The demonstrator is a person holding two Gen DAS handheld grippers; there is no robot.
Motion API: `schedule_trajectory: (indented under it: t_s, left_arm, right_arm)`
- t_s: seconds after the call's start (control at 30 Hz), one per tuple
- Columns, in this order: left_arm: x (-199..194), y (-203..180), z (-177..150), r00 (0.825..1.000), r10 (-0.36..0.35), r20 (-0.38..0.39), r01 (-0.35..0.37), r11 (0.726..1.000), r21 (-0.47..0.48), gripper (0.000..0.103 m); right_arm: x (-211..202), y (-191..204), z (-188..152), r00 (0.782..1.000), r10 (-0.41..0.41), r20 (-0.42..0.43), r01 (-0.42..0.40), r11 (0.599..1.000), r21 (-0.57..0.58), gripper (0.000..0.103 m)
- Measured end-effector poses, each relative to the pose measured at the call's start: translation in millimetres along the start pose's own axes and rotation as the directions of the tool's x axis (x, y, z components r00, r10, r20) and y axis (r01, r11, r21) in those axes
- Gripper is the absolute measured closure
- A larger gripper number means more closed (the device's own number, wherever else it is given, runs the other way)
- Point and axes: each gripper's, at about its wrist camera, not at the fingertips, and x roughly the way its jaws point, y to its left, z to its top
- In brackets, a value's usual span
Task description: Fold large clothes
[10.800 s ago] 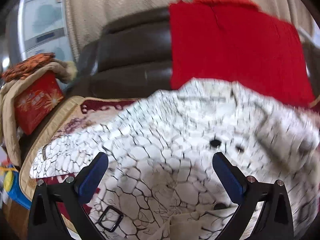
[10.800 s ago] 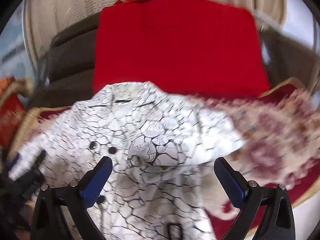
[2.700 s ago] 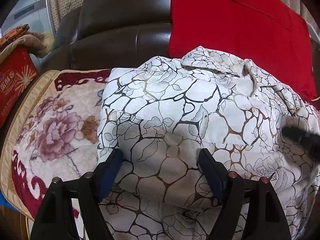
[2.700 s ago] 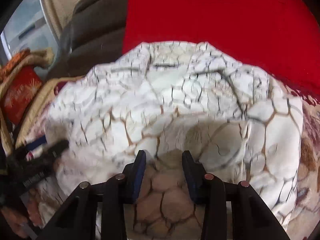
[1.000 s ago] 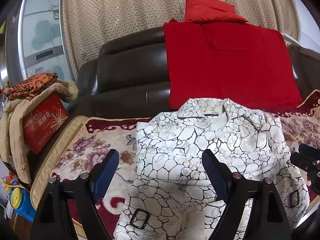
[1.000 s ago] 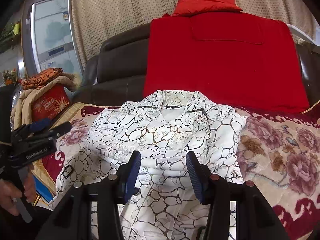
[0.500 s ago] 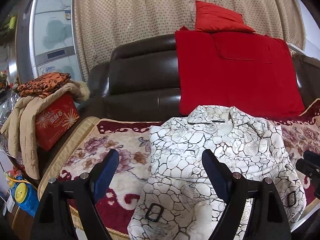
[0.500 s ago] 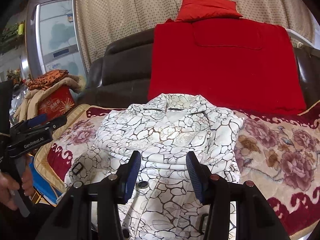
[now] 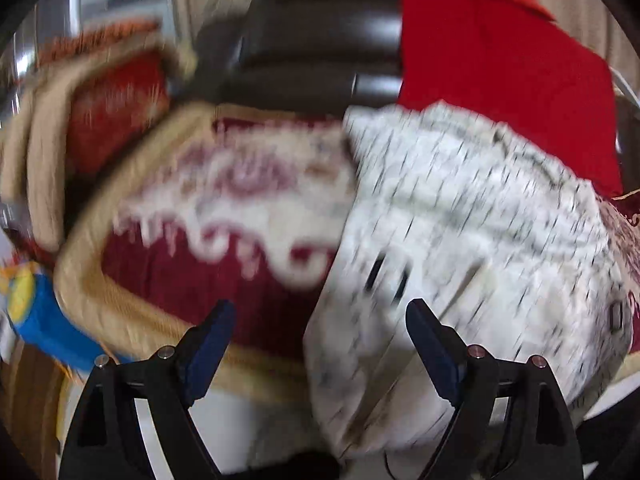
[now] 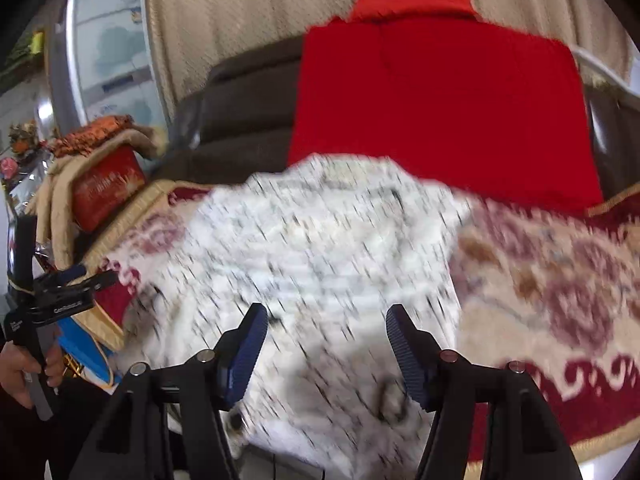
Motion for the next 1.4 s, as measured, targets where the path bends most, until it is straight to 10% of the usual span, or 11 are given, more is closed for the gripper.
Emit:
schedule_trajectory:
  t_s: [0.43,0.67,0.8,1.03,1.17,1.23,1.37,1.4]
  left_arm:
    - [9,13,-39,0.94,-0.331,-0.081,0.317,0.937,-0.146,0.016]
    - [0,-47,-29,0.931,-0.362,-0.038,0.364,0.927,0.095,0.017]
    - [17,-71,-19,0.888,-0.447,-0.108,0.459,0.877,0.141,0.074]
    - [24,-98,-60,0.784,-0.525,-0.331,0.608,0.758,0.238,0.091]
    - [15,-90,-96,0.803,-0.43,-0.412,0.571,0.754,0.325,0.091]
    - [6,-73,-90,0.836,-0.409,-0.365,0.523,0.794,0.31,0.089]
    - [-13,-50,-47,0.915,-0.371,-0.156,0.401,0.875,0.272,0.022]
    - [-15,-50,-38,0.922,-0.37,-0.114,0.387,0.883,0.264,0.018]
  right_arm:
    - [28,-50,-86,0.962,-0.038,-0.27,0.063,0.994,0.084,0.036]
    - [20,-60,-96,0.957,-0.032,-0.289,0.079,0.985,0.153,0.036]
    - [20,-74,-100,0.95,-0.018,-0.31,0.089,0.972,0.215,0.035]
    - [16,-95,-108,0.951,-0.008,-0.308,0.099,0.954,0.283,0.035]
    - [21,-105,-110,0.946,0.002,-0.323,0.098,0.951,0.294,0.033]
    - [28,-108,-112,0.941,0.013,-0.338,0.093,0.95,0.297,0.031]
    - [51,-104,-122,0.913,0.048,-0.406,0.082,0.951,0.297,0.031]
    - [55,-102,-124,0.906,0.05,-0.421,0.082,0.953,0.29,0.031]
